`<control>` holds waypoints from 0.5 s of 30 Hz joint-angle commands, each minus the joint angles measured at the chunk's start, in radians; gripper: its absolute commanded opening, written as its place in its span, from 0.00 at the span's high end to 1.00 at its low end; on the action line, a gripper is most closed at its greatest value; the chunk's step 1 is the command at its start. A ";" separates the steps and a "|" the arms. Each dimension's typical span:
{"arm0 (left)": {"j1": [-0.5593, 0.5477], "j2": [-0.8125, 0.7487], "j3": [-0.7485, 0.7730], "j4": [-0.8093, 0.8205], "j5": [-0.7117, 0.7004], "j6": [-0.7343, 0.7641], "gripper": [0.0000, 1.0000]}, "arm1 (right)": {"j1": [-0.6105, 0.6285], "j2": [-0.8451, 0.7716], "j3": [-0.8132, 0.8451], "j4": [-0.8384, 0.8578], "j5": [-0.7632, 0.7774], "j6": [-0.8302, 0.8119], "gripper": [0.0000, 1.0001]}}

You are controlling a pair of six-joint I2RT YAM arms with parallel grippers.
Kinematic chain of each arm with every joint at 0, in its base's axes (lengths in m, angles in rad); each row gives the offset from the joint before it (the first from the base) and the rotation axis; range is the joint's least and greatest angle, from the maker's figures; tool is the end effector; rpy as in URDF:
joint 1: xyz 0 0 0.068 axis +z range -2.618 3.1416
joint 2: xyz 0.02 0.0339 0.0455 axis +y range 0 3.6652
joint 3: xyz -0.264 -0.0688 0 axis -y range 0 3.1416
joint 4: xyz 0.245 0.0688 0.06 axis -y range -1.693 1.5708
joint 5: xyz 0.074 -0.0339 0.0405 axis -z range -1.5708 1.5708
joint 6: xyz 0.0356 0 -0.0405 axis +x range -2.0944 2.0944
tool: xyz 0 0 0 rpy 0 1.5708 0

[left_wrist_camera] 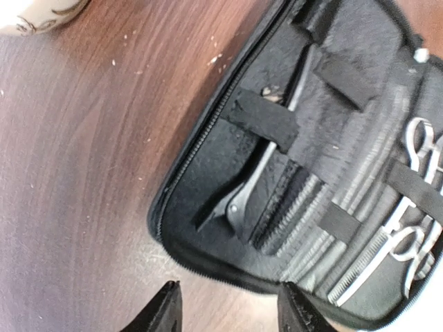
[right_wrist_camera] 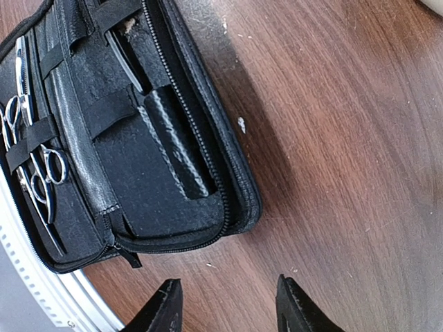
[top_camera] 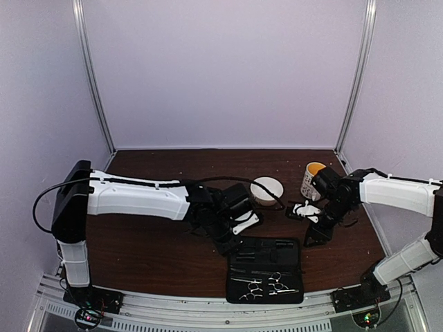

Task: Sort the hair-cutting tools

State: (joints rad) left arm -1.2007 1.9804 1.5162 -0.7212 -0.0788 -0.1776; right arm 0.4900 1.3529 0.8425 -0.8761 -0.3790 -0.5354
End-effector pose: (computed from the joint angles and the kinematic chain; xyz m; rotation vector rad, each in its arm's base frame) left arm 0.1517 -0.3833 0.1982 1.3437 2.4373 -0.2606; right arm 0.1929 0.1178 0.1987 -1.4673 2.5019 0.5500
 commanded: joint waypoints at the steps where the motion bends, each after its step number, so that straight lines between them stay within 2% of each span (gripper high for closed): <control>1: 0.037 -0.030 0.019 -0.049 0.129 0.109 0.50 | -0.005 0.006 -0.019 0.012 0.000 -0.001 0.53; 4: 0.046 -0.008 0.023 -0.047 0.147 0.140 0.56 | -0.003 0.038 -0.013 0.002 -0.005 -0.007 0.52; 8: 0.052 0.016 0.039 -0.032 0.217 0.162 0.78 | 0.002 0.062 -0.004 0.000 -0.008 -0.005 0.52; 12: 0.052 0.032 0.051 -0.019 0.240 0.155 0.73 | 0.005 0.081 0.001 -0.001 -0.009 -0.004 0.52; 15: 0.052 0.047 0.058 -0.018 0.232 0.149 0.73 | 0.007 0.093 0.003 -0.002 -0.006 -0.005 0.52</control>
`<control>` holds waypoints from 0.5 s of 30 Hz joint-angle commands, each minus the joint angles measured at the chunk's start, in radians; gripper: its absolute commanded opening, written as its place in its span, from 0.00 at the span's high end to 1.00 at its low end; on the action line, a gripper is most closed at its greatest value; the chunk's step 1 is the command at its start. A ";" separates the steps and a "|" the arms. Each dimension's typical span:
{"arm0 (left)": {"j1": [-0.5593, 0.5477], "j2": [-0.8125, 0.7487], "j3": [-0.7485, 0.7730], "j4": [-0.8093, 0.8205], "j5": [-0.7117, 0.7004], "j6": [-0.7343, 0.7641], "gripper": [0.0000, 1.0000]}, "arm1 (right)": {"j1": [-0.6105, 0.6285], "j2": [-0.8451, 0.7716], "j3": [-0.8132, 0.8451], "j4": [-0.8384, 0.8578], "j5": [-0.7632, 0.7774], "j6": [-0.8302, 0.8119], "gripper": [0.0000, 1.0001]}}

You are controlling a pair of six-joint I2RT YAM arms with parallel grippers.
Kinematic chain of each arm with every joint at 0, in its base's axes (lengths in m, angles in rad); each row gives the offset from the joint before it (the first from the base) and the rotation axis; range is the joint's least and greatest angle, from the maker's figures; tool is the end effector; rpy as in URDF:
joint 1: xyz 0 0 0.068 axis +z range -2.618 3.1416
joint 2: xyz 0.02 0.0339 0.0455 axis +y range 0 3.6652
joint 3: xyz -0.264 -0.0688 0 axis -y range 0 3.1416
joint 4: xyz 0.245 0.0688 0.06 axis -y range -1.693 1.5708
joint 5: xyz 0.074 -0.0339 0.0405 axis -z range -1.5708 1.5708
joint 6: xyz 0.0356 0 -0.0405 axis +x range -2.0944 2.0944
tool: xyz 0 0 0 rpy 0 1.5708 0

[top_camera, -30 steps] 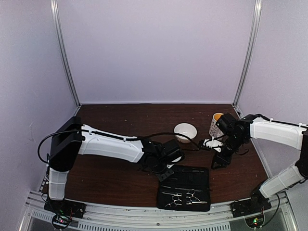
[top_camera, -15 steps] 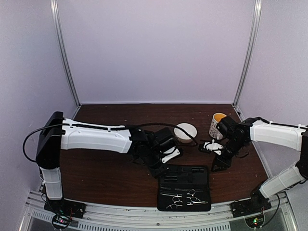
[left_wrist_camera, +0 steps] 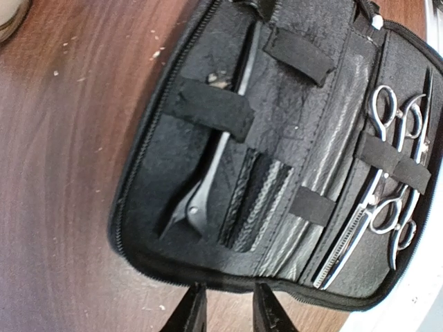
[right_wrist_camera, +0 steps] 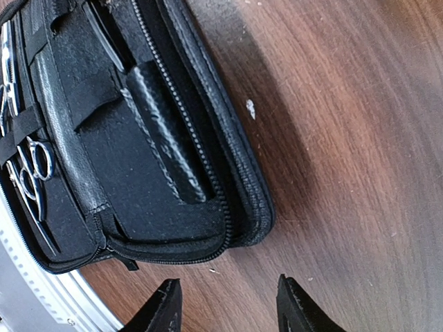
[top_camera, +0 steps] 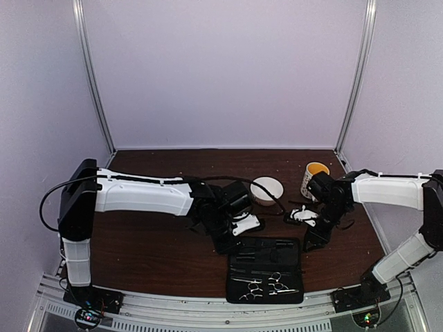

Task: Sort the hair-cutting tools

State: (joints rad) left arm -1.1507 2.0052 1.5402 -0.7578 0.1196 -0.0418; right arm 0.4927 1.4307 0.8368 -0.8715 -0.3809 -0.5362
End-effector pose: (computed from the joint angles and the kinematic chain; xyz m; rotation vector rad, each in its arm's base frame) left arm 0.1651 -0.3800 0.1940 1.5471 2.4406 -0.4284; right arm 0.1973 0.1209 0.1811 -1.4905 2.5756 0.5701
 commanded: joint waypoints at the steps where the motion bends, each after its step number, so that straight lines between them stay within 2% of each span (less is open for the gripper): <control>1: 0.002 0.027 0.035 0.018 0.021 0.011 0.74 | 0.004 0.019 0.006 -0.007 -0.003 -0.004 0.52; 3: 0.002 0.038 0.037 0.018 0.005 0.009 0.73 | 0.007 0.029 0.008 -0.007 -0.003 -0.005 0.52; 8: 0.002 0.046 0.035 0.038 0.028 0.024 0.58 | 0.029 0.062 0.020 -0.011 -0.011 -0.005 0.51; 15: 0.002 0.083 0.047 0.100 0.088 0.040 0.56 | 0.051 0.145 0.074 -0.035 -0.073 -0.001 0.51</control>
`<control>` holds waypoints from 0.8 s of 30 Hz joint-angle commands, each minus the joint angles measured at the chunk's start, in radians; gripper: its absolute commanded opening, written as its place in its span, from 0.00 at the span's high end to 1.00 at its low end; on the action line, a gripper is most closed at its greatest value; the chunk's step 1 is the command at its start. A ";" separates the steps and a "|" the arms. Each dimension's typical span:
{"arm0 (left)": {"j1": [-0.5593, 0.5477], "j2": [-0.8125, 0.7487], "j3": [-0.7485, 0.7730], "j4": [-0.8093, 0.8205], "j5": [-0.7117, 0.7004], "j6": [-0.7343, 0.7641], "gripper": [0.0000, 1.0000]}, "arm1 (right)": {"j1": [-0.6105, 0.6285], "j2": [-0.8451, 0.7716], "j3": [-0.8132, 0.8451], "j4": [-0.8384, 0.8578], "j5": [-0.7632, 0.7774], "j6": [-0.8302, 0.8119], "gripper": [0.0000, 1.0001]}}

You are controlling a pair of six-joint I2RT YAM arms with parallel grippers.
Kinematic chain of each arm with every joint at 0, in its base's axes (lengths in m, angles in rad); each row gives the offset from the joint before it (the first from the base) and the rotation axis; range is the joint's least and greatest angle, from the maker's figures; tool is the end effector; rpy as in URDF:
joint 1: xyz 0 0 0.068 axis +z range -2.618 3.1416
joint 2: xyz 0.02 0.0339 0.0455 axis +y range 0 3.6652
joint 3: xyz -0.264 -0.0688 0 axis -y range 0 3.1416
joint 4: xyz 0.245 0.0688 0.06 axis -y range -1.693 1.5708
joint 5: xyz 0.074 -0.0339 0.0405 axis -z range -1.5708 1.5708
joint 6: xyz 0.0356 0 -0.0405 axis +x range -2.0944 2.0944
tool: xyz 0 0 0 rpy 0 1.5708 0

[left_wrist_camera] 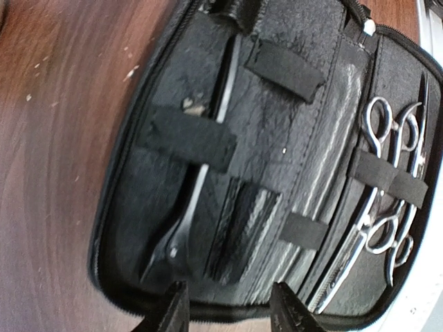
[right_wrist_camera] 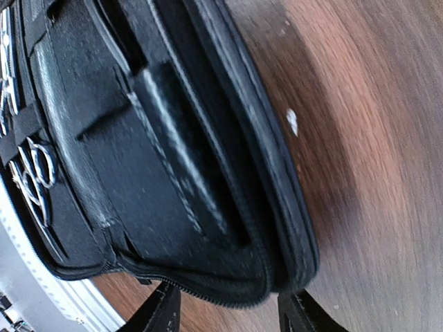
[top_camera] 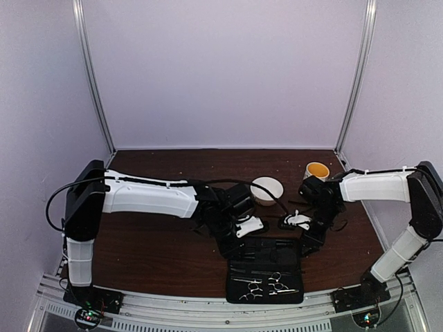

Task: Sort the hair-cutting tools

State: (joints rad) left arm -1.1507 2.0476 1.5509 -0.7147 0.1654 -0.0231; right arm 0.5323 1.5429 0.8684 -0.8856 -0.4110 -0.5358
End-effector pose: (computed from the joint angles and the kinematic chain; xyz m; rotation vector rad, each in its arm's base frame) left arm 0.1674 -0.3891 0.1819 1.5828 2.4219 -0.4907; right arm 0.2018 0.1354 0.1646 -1.5629 2.6361 0.6387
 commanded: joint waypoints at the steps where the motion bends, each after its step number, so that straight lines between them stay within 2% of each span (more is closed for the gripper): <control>1: 0.003 0.047 0.042 0.058 0.046 0.023 0.56 | 0.012 0.043 0.045 -0.022 -0.044 -0.001 0.51; 16: 0.003 0.134 0.122 0.107 0.100 0.041 0.54 | 0.026 0.095 0.058 -0.028 -0.072 -0.010 0.53; 24: 0.003 0.098 0.051 0.161 0.063 0.054 0.54 | 0.029 0.098 0.065 -0.033 -0.091 -0.013 0.53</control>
State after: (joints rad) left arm -1.1507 2.1654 1.6321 -0.6373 0.2272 0.0051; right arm 0.5461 1.6321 0.9100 -0.9047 -0.4568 -0.5392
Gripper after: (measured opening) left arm 0.455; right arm 0.472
